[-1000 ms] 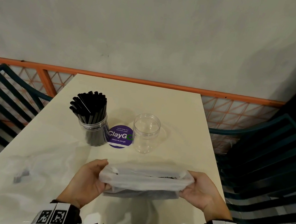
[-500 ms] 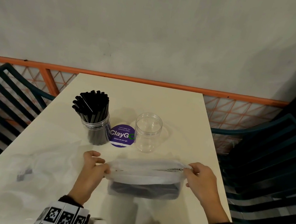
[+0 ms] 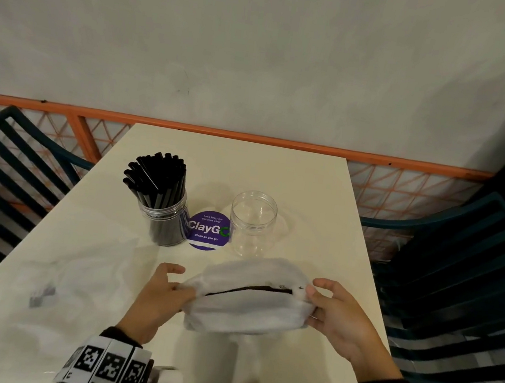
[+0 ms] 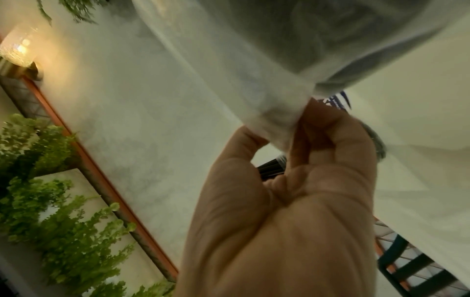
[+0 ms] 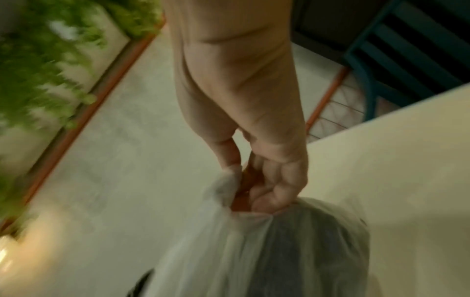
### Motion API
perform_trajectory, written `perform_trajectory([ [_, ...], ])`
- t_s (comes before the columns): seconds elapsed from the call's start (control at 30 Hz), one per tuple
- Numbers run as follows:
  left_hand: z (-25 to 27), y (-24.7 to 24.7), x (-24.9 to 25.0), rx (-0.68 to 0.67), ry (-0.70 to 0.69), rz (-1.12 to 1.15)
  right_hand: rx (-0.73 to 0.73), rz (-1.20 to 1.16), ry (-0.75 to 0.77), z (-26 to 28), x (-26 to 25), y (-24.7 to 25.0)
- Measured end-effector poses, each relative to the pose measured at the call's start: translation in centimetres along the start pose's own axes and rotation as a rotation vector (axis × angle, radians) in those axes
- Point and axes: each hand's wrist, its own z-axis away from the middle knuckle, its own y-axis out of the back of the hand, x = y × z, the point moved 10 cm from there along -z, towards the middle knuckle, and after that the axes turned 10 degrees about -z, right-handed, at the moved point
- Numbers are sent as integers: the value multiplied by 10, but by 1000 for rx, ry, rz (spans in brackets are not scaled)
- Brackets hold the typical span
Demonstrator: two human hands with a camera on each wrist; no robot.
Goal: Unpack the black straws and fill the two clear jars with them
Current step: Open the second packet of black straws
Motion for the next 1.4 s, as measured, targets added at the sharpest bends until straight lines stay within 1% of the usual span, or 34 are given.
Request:
perform_trajectory([
  [0.07, 2, -2, -5, -33, 31, 88, -22, -200, -146, -2, 10, 7],
  [0.13, 5, -6, -11, -96, 86, 223, -42, -315, -275, -2, 22, 12],
  [0.2, 6, -14, -16, -189, 126, 383, -38, -354, -345, -1, 30, 16],
  [0.27, 8, -21, -16, -276, 141, 487, -27, -365, -367, 1, 34, 17],
  [0.37, 9, -32, -19, -375, 160, 565, 12, -390, -312, -2, 32, 19],
  [0.4, 8, -34, -22, -388, 172, 583, 18, -340, -268, -4, 29, 21],
  [0.5, 9, -32, -27, -402, 212, 655, 36, -52, -92, -9, 18, 24],
  [0.57, 13, -33, -18, -431, 213, 697, 1, 170, -4, -6, 11, 18],
  [0.6, 14, -34, -12, -431, 189, 693, -31, 294, 29, -3, 9, 12],
  [0.67, 13, -29, -2, -348, 116, 562, -71, 463, 92, 0, 6, 3],
  [0.7, 12, -25, 2, -289, 74, 467, -49, 509, 134, 1, 3, 2],
  [0.77, 9, -19, 4, -202, 3, 276, 46, 602, 231, 2, -7, 5],
  [0.87, 12, -15, 9, -154, -79, 21, 167, 708, 323, 4, -20, 10],
  [0.93, 12, -14, 7, -116, -110, -126, 222, 665, 344, 4, -25, 17],
  [0.97, 12, -12, 6, -72, -130, -200, 232, 608, 333, 4, -25, 20],
  [1.07, 13, 3, 3, 122, -177, -373, 195, 315, 243, 1, -16, 26],
  [1.13, 14, 12, 1, 198, -187, -389, 153, 172, 170, 2, -9, 24],
  [1.2, 14, 12, 6, 196, -235, -399, 125, 156, 138, 1, -5, 23],
  [1.27, 16, 6, 14, 147, -303, -410, 97, 224, 147, 0, -3, 20],
  [1.33, 19, -4, 21, 82, -373, -440, 85, 372, 196, 0, -7, 14],
  [1.4, 25, -16, 28, 27, -461, -532, 105, 556, 238, 4, -12, 7],
])
